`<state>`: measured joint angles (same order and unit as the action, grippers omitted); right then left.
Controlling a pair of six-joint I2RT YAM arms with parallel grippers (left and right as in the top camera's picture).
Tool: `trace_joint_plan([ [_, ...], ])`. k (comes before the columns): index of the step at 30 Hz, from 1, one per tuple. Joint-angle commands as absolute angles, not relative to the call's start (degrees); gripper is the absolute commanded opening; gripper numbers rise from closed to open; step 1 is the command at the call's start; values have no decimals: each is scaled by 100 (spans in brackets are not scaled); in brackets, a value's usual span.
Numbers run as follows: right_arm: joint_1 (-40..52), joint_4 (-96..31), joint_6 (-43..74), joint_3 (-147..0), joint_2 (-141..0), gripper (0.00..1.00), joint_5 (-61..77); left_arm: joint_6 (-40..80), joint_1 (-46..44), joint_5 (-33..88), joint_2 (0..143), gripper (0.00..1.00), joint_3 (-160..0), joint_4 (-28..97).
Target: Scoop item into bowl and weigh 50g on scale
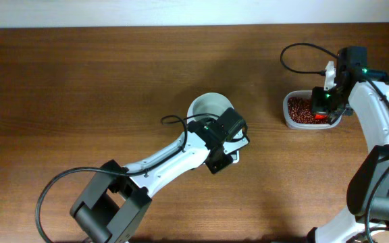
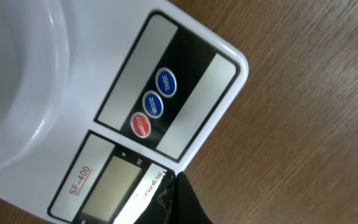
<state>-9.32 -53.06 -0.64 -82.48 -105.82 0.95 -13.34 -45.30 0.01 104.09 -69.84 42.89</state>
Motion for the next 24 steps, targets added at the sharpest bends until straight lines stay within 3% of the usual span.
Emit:
trace_joint_plan([
  [1, -902, -5308, -58, -8254, -10624, 4, 86, -1533, -4650, 14, 10420, 0, -6735, 3992],
  [9, -902, -5310, -56, -8254, -10624, 4, 86, -2290, -4683, -200, 10910, 0, -6731, 3544],
  [24, -902, -5308, -56, -8254, -10624, 4, 86, -2399, -4672, -692, 11347, 0, -6733, 3472],
])
